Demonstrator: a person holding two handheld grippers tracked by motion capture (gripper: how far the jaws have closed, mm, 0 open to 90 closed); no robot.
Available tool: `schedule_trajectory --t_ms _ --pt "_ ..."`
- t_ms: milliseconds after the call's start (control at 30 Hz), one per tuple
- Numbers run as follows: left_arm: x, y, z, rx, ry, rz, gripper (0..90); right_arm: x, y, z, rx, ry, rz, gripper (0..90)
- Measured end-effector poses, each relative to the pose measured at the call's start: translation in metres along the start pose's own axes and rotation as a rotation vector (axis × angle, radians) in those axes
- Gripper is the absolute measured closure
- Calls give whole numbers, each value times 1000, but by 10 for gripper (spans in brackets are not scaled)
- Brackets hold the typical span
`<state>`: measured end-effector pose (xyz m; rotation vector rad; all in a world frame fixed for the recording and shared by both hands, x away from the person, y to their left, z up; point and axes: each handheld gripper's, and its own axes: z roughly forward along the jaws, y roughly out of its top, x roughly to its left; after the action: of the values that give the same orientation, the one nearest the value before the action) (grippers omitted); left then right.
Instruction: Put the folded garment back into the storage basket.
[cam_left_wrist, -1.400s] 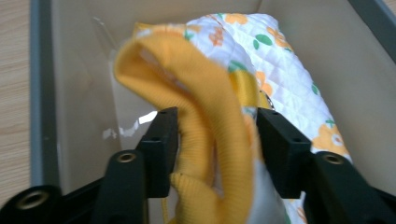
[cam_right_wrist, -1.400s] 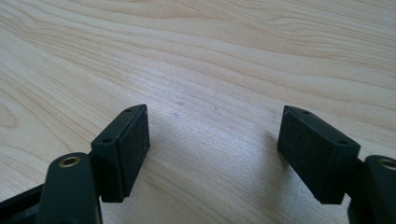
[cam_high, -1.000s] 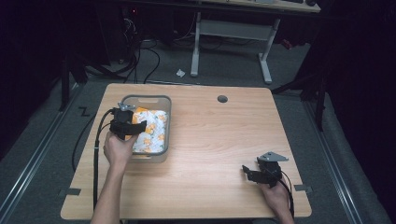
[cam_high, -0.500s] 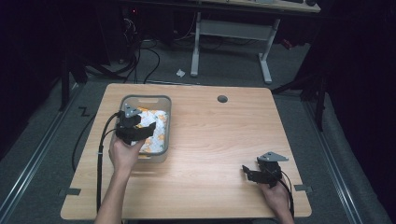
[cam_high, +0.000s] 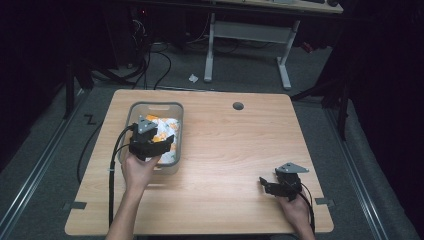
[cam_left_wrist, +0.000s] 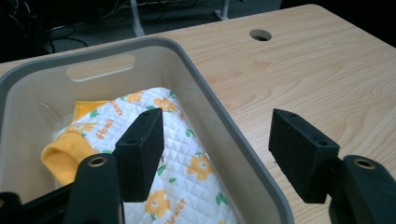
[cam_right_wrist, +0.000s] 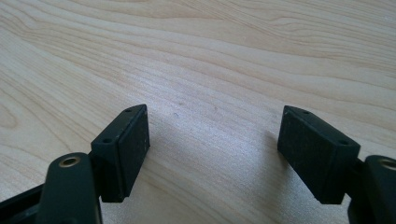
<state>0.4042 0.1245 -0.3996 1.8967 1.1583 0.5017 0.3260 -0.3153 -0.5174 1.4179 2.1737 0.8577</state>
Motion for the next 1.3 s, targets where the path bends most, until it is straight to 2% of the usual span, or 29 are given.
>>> schedule_trajectory --t_ms 333,533,633,700,900,1300 --pt "-15 -1 -5 -14 -41 19 347 0 0 0 0 0 0 252" --pt "-29 -4 -7 -26 -69 43 346 0 0 0 0 0 0 252" --pt "-33 -5 -7 -27 -74 48 344 0 0 0 0 0 0 252" --pt "-36 -6 -6 -18 -65 66 343 0 0 0 0 -1 0 252" --pt "-41 -7 -8 -28 -78 66 342 0 0 0 0 0 0 253" --pt "-58 -17 -4 -13 -135 75 340 0 0 0 0 0 1 252"
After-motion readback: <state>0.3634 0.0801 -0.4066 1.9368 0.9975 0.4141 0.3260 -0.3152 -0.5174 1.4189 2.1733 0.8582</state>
